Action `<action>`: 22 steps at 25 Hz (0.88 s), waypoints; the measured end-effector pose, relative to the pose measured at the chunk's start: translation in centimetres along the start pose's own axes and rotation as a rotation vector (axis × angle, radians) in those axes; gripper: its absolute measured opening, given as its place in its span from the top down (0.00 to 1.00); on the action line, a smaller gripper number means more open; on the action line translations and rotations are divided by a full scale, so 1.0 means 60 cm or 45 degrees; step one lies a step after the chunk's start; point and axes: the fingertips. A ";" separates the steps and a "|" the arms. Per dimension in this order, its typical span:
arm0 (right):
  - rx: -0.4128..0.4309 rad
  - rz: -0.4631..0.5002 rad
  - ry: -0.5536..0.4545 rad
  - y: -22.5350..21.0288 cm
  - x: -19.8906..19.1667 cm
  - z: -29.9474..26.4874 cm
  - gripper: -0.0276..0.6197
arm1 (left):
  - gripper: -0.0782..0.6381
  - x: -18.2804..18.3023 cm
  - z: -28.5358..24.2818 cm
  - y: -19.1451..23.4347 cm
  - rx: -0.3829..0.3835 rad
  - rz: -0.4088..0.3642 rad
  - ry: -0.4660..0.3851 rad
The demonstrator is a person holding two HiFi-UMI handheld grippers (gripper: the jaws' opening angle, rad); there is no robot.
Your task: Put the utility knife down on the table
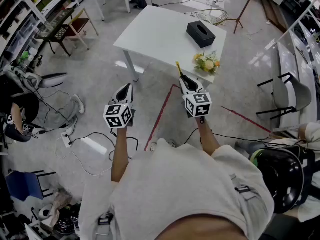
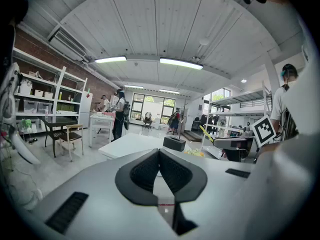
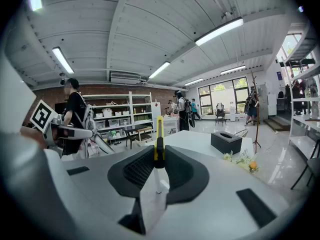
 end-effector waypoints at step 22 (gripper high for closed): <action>-0.026 0.000 0.015 0.045 0.003 -0.068 0.83 | 0.86 -0.002 -0.031 0.074 -0.083 -0.003 0.020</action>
Point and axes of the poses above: the fingertips, and each gripper's own axes: z backward along the fingers, y to its left, x out of its top, and after that the axes turned 7 degrees about x, right-handed
